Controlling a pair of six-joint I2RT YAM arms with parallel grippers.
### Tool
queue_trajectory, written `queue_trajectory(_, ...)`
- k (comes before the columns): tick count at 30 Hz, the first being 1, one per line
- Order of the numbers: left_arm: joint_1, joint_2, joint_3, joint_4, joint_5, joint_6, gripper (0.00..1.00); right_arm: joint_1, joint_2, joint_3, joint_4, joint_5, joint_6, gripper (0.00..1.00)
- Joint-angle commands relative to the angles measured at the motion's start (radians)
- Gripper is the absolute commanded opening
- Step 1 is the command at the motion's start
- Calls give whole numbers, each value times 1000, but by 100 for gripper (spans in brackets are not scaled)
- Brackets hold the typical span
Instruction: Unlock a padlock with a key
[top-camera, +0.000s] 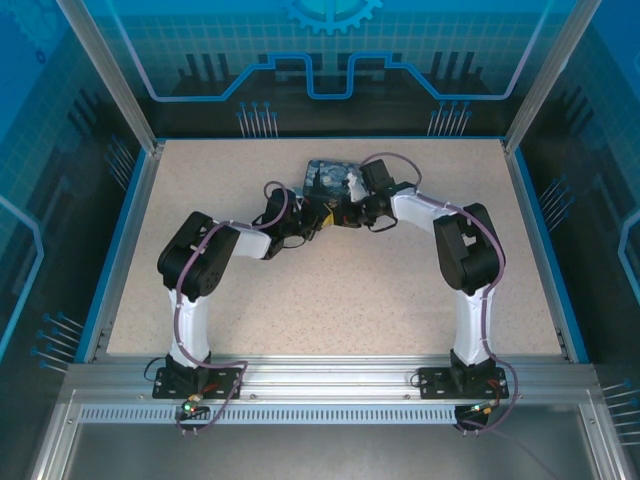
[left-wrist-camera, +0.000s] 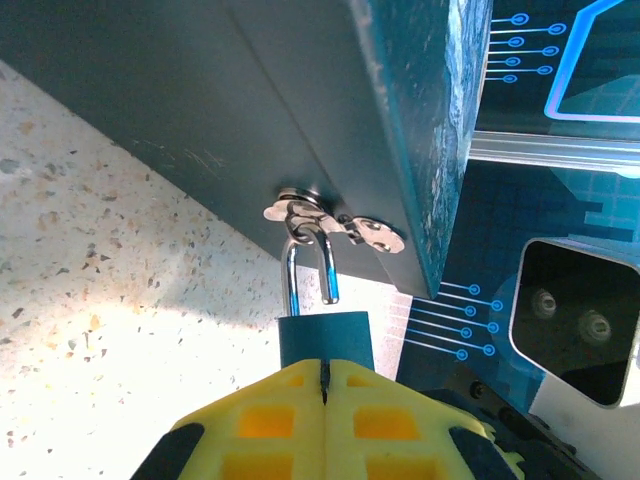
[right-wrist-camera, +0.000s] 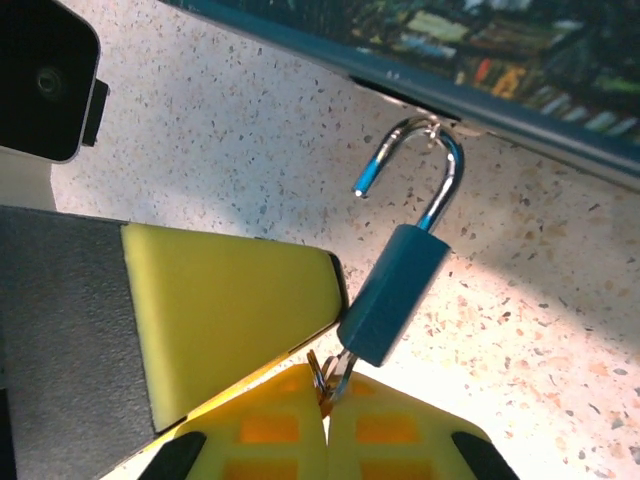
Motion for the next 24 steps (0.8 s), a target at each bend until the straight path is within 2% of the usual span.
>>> queue_trajectory(1,-10,-16,-20,5,40,9,0,4,-20,-20,75,-107,37,0)
queue_trajectory(3,-10,-17,-19,-6,40,19,0,2,-25,-40,77,-89,37,8)
queue_trajectory(5,-10,-17,-18,-24,39,31,0,0,-41,-68,87,-74,44,27)
queue_trajectory(7,-9,-16,-22,-25,37,37,3,-6,-63,-95,94,-60,47,37)
queue_trajectory(9,-6,-20,-28,-29,37,43,10,-14,-94,-122,99,-40,51,40)
queue_trajectory(11,-5,-33,-40,-39,33,63,22,-24,-131,-143,94,-16,52,42)
queue_trajectory(14,-4,-70,-62,-61,22,102,37,-42,-200,-193,115,38,79,50)
queue_trajectory(18,11,-164,-86,-140,-9,185,46,-62,-283,-258,164,115,152,53)
queue_trajectory(24,35,-284,7,-415,-99,403,53,-33,-299,-300,223,206,249,53)
